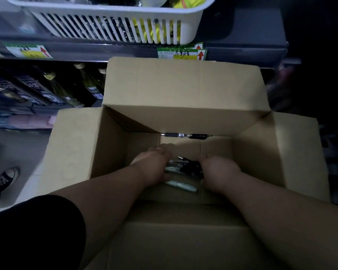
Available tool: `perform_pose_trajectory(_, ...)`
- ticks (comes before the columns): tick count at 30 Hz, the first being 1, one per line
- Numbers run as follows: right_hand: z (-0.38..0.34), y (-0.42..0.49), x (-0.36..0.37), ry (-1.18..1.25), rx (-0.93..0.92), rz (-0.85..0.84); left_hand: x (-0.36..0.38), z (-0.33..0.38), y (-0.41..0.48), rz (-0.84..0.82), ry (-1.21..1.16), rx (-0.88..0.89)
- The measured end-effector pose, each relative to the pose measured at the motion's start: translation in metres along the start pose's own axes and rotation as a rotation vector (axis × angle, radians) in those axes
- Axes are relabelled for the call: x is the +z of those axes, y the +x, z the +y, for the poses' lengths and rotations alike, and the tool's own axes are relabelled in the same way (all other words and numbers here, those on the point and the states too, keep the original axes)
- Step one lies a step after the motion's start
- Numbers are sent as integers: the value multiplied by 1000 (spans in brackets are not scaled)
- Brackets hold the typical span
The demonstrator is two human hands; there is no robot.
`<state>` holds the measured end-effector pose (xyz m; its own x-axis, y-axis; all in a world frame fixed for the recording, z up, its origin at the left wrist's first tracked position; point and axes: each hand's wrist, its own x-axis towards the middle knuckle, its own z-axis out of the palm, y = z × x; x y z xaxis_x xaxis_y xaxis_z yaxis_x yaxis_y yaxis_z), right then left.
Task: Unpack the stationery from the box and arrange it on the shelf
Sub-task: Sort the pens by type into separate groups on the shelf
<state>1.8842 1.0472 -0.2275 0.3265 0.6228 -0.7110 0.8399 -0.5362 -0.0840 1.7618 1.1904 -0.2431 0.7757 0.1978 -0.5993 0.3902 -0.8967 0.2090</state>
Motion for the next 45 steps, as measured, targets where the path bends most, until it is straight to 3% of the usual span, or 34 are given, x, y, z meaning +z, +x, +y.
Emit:
perform_pose_trajectory(7,4,6,0,129,73,-40,2,7,-2,-26,71,56)
perform_pose_trajectory(12,12,8,-5,197,104,-16,-4,1,0,-11,-65,-3)
perform_pose_trajectory(18,8,11,-9,353,-5,-30,-5,5,2,64,-99,28)
perform_pose_trajectory(23,16,11,-19,247,20,-37,-6,1,-1,-12,-132,-52)
perform_pose_trajectory(28,19,13,-29,55,172,124,-1,-4,-6,-21,-107,-81)
perform_pose_trajectory(32,20,20,-30,134,258,237,4,4,-5,-23,15,1)
perform_pose_trajectory(39,17,28,-22,401,-18,329,0,3,4,-11,-11,-96)
perform_pose_trajectory(45,3,49,-27,297,-39,231,-10,-2,2,-131,-207,-263)
